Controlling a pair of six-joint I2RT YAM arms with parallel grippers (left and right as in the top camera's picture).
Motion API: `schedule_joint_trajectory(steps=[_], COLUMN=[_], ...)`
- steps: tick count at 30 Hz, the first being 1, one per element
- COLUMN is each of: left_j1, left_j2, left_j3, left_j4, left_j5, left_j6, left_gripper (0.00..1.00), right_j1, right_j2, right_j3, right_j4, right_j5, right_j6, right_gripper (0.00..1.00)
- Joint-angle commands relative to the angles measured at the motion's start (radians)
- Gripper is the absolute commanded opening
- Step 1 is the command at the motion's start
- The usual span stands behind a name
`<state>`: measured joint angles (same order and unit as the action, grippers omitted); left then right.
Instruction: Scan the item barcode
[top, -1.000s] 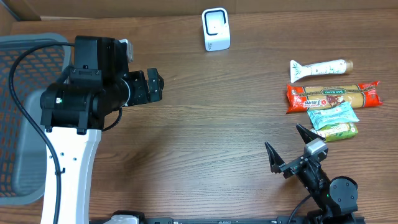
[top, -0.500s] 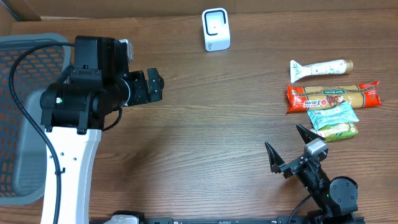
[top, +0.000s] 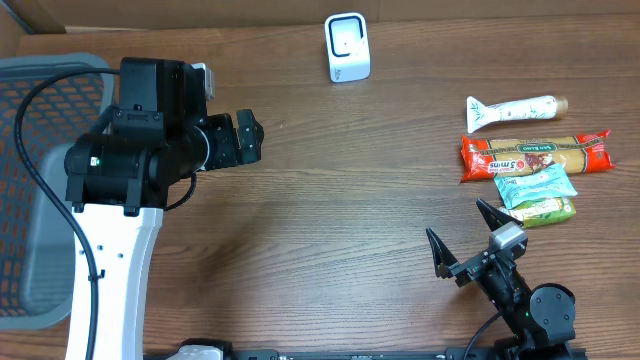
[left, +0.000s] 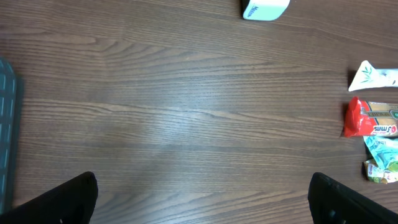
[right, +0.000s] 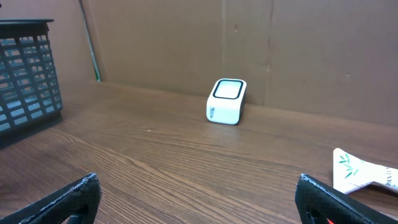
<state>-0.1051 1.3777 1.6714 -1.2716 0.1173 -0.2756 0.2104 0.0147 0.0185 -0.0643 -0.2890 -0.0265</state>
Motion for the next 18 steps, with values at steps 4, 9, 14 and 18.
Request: schedule_joint_trajectory(steps=[4,9,14,18], left_j1=[-0.002,-0.002,0.000,0.000], left_j2=[-0.039,-0.110,-0.204,-0.353], left_j3=[0.001,-0.002,-0.027,-0.201], left_j4=[-0.004,-0.014,-0.028,0.211], left_j5=[-0.196,-0.207,-0.275,-0.261], left_j6=[0.073,0.075,0.074,0.153], left_gripper=[1.00,1.00,0.99,0.99], right_j1=[0.005,0.005,0.005,0.005], right_j2=[-0.012,-0.012,-0.012,-0.012], right_j3=[-0.010,-0.010,-0.010,-0.010], right_j4=[0.008,0.008,0.008,0.008], right_j5=[-0.004,-0.004,-0.004,-0.004], right_j6=[-0.001,-0.001,-0.001,-0.001], right_gripper=[1.00,1.00,1.00,1.00])
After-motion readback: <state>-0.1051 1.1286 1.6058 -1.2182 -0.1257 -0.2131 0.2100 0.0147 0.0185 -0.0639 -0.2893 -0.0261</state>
